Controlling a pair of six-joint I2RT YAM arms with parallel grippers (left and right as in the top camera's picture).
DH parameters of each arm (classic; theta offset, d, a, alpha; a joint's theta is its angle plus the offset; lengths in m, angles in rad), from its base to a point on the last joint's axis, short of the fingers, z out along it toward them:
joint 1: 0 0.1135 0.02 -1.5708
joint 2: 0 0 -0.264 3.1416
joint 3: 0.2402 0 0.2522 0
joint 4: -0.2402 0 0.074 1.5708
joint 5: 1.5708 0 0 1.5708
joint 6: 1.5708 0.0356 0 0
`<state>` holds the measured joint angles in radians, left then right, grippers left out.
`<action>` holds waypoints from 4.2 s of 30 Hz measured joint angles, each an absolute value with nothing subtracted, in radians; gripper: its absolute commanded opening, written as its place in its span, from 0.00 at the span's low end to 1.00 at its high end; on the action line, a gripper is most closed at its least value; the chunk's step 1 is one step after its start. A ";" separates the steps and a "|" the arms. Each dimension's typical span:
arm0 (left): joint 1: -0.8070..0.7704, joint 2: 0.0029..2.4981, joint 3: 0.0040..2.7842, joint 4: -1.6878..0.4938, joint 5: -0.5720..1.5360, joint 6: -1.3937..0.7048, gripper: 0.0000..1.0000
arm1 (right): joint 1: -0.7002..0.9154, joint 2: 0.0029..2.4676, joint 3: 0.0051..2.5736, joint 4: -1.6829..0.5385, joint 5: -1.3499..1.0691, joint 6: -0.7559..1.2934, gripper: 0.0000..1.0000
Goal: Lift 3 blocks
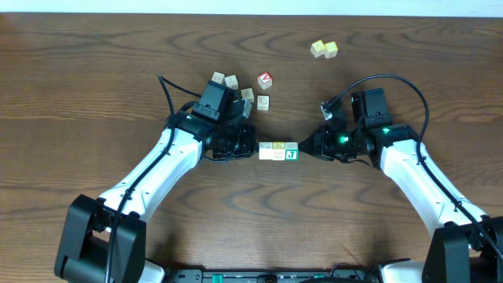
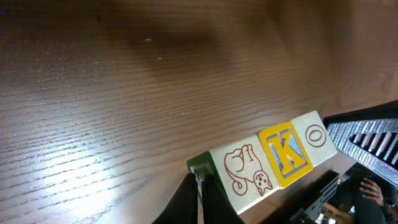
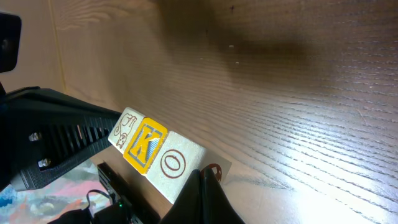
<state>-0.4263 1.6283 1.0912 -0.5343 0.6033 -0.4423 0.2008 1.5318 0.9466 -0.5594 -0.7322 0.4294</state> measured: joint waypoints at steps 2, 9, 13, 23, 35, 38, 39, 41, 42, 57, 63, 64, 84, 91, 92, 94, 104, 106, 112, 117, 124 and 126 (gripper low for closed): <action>-0.426 1.628 1.091 -0.534 0.603 -0.445 0.07 | 0.201 1.532 0.947 -0.555 -0.732 0.430 0.01; -0.426 1.628 1.091 -0.534 0.603 -0.445 0.07 | 0.201 1.532 0.947 -0.548 -0.732 0.430 0.01; -0.426 1.628 1.091 -0.534 0.603 -0.445 0.07 | 0.201 1.532 0.947 -0.543 -0.732 0.430 0.01; -0.426 1.628 1.091 -0.534 0.603 -0.446 0.07 | 0.201 1.532 0.947 -0.534 -0.732 0.440 0.01; -0.426 1.626 1.095 -0.535 0.603 -0.448 0.07 | 0.201 1.532 0.947 -0.533 -0.729 0.441 0.01; -0.426 1.626 1.102 -0.535 0.603 -0.448 0.07 | 0.201 1.532 0.947 -0.533 -0.723 0.441 0.01; -0.426 1.625 1.102 -0.535 0.603 -0.448 0.07 | 0.201 1.532 0.947 -0.533 -0.721 0.441 0.01; -0.426 1.623 1.102 -0.535 0.603 -0.448 0.07 | 0.201 1.532 0.947 -0.533 -0.719 0.441 0.01; -0.426 1.621 1.102 -0.535 0.603 -0.448 0.07 | 0.201 1.532 0.947 -0.533 -0.719 0.441 0.01; -0.426 1.619 1.108 -0.535 0.603 -0.448 0.07 | 0.201 1.532 0.947 -0.533 -0.710 0.444 0.01; -0.426 1.619 1.108 -0.535 0.603 -0.449 0.07 | 0.201 1.532 0.947 -0.522 -0.709 0.456 0.01; -0.426 1.619 1.108 -0.535 0.603 -0.448 0.07 | 0.201 1.532 0.947 -0.520 -0.709 0.457 0.01; -0.426 1.619 1.108 -0.535 0.603 -0.449 0.07 | 0.201 1.505 0.947 -0.519 -0.710 0.464 0.01; -0.426 1.619 1.108 -0.535 0.603 -0.449 0.07 | 0.201 1.505 0.947 -0.519 -0.710 0.464 0.01; -0.426 1.619 1.108 -0.535 0.603 -0.449 0.07 | 0.201 1.505 0.947 -0.519 -0.710 0.464 0.01; -0.426 1.619 1.108 -0.535 0.603 -0.449 0.07 | 0.201 1.505 0.947 -0.519 -0.710 0.464 0.01; -0.426 1.619 1.108 -0.536 0.603 -0.449 0.07 | 0.201 1.505 0.947 -0.519 -0.710 0.464 0.01; -0.426 1.619 1.108 -0.536 0.603 -0.449 0.07 | 0.201 1.505 0.947 -0.519 -0.710 0.464 0.01; -0.426 1.619 1.108 -0.537 0.603 -0.449 0.07 | 0.201 1.505 0.947 -0.519 -0.710 0.464 0.01; -0.426 1.619 1.108 -0.537 0.603 -0.449 0.07 | 0.201 1.505 0.947 -0.519 -0.710 0.464 0.01; -0.426 1.619 1.108 -0.537 0.603 -0.449 0.07 | 0.201 1.505 0.947 -0.519 -0.710 0.464 0.01; -0.426 1.619 1.108 -0.537 0.603 -0.449 0.07 | 0.201 1.505 0.947 -0.519 -0.710 0.464 0.01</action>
